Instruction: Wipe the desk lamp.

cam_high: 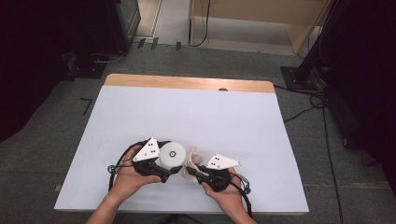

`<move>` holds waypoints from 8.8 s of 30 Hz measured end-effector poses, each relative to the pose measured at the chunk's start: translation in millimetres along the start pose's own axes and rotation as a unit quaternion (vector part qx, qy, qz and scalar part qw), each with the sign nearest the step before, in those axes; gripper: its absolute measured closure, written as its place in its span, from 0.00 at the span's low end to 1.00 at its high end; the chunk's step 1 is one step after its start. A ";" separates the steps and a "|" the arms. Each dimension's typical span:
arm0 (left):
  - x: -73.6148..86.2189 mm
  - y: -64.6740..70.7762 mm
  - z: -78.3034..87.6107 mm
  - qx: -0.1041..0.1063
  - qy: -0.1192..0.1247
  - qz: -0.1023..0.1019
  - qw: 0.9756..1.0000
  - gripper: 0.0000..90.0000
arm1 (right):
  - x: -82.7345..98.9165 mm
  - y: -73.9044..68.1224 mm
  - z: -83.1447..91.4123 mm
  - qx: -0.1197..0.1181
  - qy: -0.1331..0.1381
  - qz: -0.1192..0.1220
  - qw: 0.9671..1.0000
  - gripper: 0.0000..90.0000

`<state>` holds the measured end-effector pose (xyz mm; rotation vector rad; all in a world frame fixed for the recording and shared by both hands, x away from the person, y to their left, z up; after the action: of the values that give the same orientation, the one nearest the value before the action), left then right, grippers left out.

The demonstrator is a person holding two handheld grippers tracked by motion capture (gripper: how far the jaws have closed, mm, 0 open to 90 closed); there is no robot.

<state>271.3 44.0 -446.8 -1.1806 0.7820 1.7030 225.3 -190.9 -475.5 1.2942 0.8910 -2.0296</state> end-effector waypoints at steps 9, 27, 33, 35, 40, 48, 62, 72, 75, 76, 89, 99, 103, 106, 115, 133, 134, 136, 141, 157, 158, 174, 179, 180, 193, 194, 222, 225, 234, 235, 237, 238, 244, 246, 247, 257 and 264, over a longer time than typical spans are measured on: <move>0.4 -2.9 -1.5 -0.025 0.007 0.014 1.000 0.10 | -18.1 -3.7 3.9 0.005 0.038 0.012 0.999 0.91; -0.4 8.1 -0.6 -0.067 0.015 0.065 0.996 0.02 | 0.0 12.5 -4.5 0.019 0.003 -0.019 1.000 0.90; -2.6 17.6 -5.9 -0.107 0.001 0.061 0.992 0.00 | 0.5 14.5 -3.6 0.021 0.006 -0.018 1.000 0.91; -2.7 20.1 -6.3 -0.123 -0.002 0.060 0.991 0.00 | 0.9 14.5 -3.6 0.021 0.006 -0.017 1.000 0.91; -6.9 29.9 -8.5 -0.159 -0.011 0.060 0.985 0.00 | 2.0 12.6 -5.2 0.020 0.003 -0.015 1.000 0.91; -5.5 25.5 -3.5 -0.157 0.000 0.066 0.985 0.09 | 2.1 13.3 -4.5 0.022 0.004 -0.012 1.000 0.91; -3.4 6.5 2.9 -0.019 0.000 0.010 1.000 0.10 | 0.3 16.7 2.4 0.019 0.017 -0.012 1.000 0.91; -0.6 3.9 3.8 -0.005 0.007 0.013 1.000 0.09 | -6.6 4.4 5.5 0.004 0.040 0.012 0.999 0.91; -0.6 3.9 3.7 -0.006 0.007 0.015 1.000 0.09 | -13.7 -3.1 9.8 0.005 0.054 0.037 0.998 0.91; -0.6 3.6 3.7 -0.006 0.007 0.015 1.000 0.09 | -15.9 -5.5 11.1 0.004 0.059 0.043 0.997 0.91; -0.6 3.3 3.3 -0.006 0.006 0.016 1.000 0.09 | -3.8 1.1 1.9 -0.001 0.029 0.022 0.999 0.91; -0.6 3.3 3.2 -0.006 0.006 0.017 1.000 0.09 | 12.8 8.5 -11.5 0.012 -0.020 -0.003 1.000 0.91; -0.6 3.2 3.2 -0.006 0.006 0.017 1.000 0.09 | 14.9 9.5 -13.8 0.016 -0.031 -0.009 0.999 0.91; -0.5 3.1 3.1 -0.006 0.006 0.017 1.000 0.09 | 14.3 8.7 -13.2 0.018 -0.032 -0.009 0.999 0.91; -0.2 3.1 3.0 -0.005 0.008 0.019 1.000 0.09 | -1.5 1.1 -1.8 0.014 0.013 -0.002 1.000 0.90; -0.2 3.0 2.9 -0.005 0.008 0.019 1.000 0.09 | 7.2 4.3 -7.7 0.020 0.001 -0.011 1.000 0.91; -0.2 3.0 2.8 -0.005 0.008 0.019 1.000 0.09 | 8.7 5.6 -9.0 0.021 -0.003 -0.014 1.000 0.91; -0.4 3.2 3.1 -0.006 0.007 0.019 1.000 0.09 | 11.5 7.0 -11.0 0.022 -0.010 -0.018 1.000 0.91; -0.6 4.1 3.2 -0.013 0.004 0.025 1.000 0.08 | 12.5 7.6 -11.7 0.021 -0.014 -0.017 1.000 0.91; -1.4 15.4 -2.7 -0.087 -0.023 0.085 0.992 0.00 | 13.1 13.3 -8.7 0.024 -0.013 -0.018 0.999 0.90; -1.6 17.1 -3.5 -0.096 -0.026 0.089 0.991 0.00 | 13.2 13.3 -8.6 0.025 -0.013 -0.017 0.999 0.90; -0.7 19.6 -2.9 -0.103 -0.013 0.073 0.992 0.08 | 13.1 13.6 -7.7 0.027 -0.013 -0.013 0.999 0.90; 1.3 13.9 -0.9 -0.081 -0.004 0.063 0.995 0.09 | 12.9 13.2 -7.6 0.025 -0.013 -0.012 1.000 0.90; 1.9 13.0 -0.8 -0.074 -0.002 0.059 0.996 0.09 | 12.8 13.2 -7.6 0.025 -0.013 -0.012 1.000 0.90; 5.1 5.6 -2.1 -0.002 0.010 0.009 1.000 0.09 | 11.6 11.5 -6.8 0.021 -0.005 -0.009 1.000 0.90; 5.3 5.3 -2.2 -0.002 0.011 0.009 1.000 0.09 | 11.4 11.1 -6.6 0.021 -0.004 -0.008 1.000 0.90; 6.8 4.1 -2.8 -0.003 0.015 0.018 1.000 0.09 | -3.4 1.7 5.0 0.003 0.037 0.005 0.999 0.90; 6.9 4.1 -2.9 -0.003 0.015 0.018 1.000 0.09 | 3.1 4.3 0.4 0.005 0.016 0.000 1.000 0.90; 7.0 4.0 -2.9 -0.003 0.016 0.019 1.000 0.09 | 17.8 11.2 -11.0 0.011 -0.030 -0.023 0.999 0.90; 7.1 4.0 -3.0 -0.003 0.016 0.019 1.000 0.09 | 18.3 11.7 -11.4 0.011 -0.032 -0.024 0.999 0.90; 7.1 3.9 -3.0 -0.004 0.016 0.019 1.000 0.09 | 19.1 12.0 -11.6 0.009 -0.032 -0.023 0.999 0.90; 7.2 3.9 -2.9 -0.004 0.017 0.020 1.000 0.09 | 18.8 11.6 -11.5 0.010 -0.031 -0.020 0.999 0.90; 7.6 3.7 -3.1 -0.004 0.019 0.021 1.000 0.09 | 8.1 6.9 -4.2 0.009 -0.001 -0.010 1.000 0.90; 7.9 3.9 -3.2 -0.004 0.020 0.022 1.000 0.09 | 0.3 3.7 1.3 0.007 0.021 -0.001 1.000 0.90; 7.9 3.9 -3.1 -0.004 0.020 0.021 1.000 0.09 | -2.3 2.5 3.2 0.005 0.028 0.003 1.000 0.90; 8.6 4.1 -3.2 -0.005 0.024 0.023 0.999 0.09 | -7.8 1.9 6.3 0.001 0.039 0.014 0.999 0.90; 7.0 7.8 -2.5 -0.024 0.016 0.028 0.999 0.09 | 4.6 8.5 -1.8 0.007 0.004 0.001 1.000 0.90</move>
<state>264.0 41.0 -454.2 -1.2321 0.8049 1.7616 231.0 -195.3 -482.3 1.3106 0.8790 -2.0348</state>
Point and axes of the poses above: each handheld gripper's, and its own axes: z roughly backward along the jaws, x roughly out of its underside, y roughly to its right, the point moved 1 cm from there along -z, roughly forward along the jaws, and after that the axes turned 7 degrees about y, right-handed, at the moved point
